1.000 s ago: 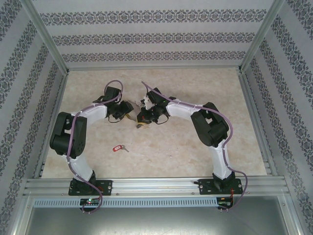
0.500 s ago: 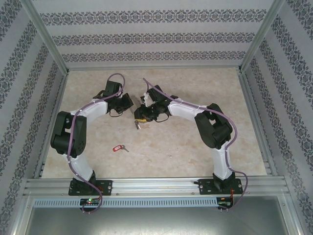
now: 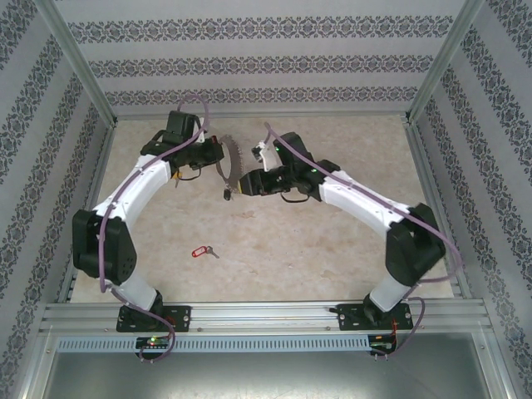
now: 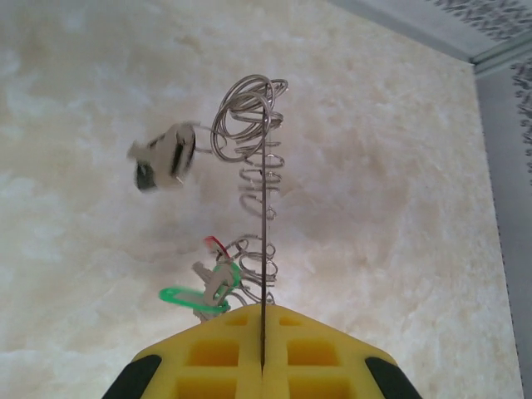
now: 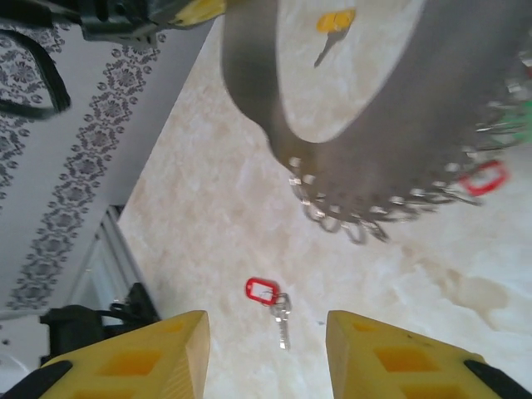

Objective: Put the keys on the keyring

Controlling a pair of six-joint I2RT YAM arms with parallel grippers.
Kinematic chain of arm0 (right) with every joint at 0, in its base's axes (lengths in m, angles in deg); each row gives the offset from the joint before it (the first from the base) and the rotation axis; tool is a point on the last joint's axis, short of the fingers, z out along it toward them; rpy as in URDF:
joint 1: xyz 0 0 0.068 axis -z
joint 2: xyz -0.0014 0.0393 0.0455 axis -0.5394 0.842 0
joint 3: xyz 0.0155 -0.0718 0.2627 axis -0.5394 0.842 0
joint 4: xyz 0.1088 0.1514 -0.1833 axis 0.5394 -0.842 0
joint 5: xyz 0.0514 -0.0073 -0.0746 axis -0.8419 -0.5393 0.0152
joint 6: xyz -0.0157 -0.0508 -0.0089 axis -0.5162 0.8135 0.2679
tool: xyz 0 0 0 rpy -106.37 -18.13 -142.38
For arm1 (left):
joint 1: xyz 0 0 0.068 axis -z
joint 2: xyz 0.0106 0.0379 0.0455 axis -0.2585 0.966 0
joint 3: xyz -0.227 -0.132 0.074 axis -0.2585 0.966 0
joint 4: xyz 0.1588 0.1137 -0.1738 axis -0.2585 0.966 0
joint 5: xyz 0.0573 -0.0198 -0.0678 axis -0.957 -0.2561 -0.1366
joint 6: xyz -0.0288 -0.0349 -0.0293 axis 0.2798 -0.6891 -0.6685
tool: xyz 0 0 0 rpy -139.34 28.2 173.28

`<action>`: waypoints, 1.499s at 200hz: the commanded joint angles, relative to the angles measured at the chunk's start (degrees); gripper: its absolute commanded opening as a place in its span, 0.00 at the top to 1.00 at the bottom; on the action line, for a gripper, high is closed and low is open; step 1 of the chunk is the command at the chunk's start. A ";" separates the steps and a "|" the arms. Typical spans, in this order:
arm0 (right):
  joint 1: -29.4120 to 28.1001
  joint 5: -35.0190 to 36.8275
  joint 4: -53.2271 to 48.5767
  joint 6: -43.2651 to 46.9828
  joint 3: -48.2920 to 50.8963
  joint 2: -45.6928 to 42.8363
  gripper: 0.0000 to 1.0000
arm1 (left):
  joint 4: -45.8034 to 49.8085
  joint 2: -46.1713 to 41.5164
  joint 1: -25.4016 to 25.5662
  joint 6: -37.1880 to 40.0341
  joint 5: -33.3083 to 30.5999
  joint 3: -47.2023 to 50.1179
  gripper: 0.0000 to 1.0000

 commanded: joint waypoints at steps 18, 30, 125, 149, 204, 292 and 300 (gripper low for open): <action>-0.03 9.43 3.69 13.90 6.86 -8.59 0.59 | 9.05 -5.41 0.43 14.21 2.04 -5.66 1.00; 0.08 10.53 6.60 15.50 9.28 -11.04 0.59 | 11.71 -6.19 0.43 17.71 2.42 -6.58 1.00; -6.98 9.73 28.06 40.75 25.30 -21.93 0.64 | 11.28 -25.21 0.43 31.08 11.73 -0.14 1.00; -7.59 10.74 30.77 39.85 26.42 -22.11 0.64 | 13.21 -27.44 0.43 37.21 12.48 -0.18 1.00; -10.11 10.82 36.93 42.03 29.11 -22.37 0.63 | 14.64 -28.07 0.40 37.92 13.85 -2.17 1.00; -15.19 13.07 49.87 36.15 30.27 -19.43 0.68 | 7.49 -29.06 0.34 20.28 16.30 -1.99 1.00; -15.48 13.21 50.28 36.11 30.21 -19.54 0.70 | 6.88 -28.88 0.29 18.80 17.01 -2.19 1.00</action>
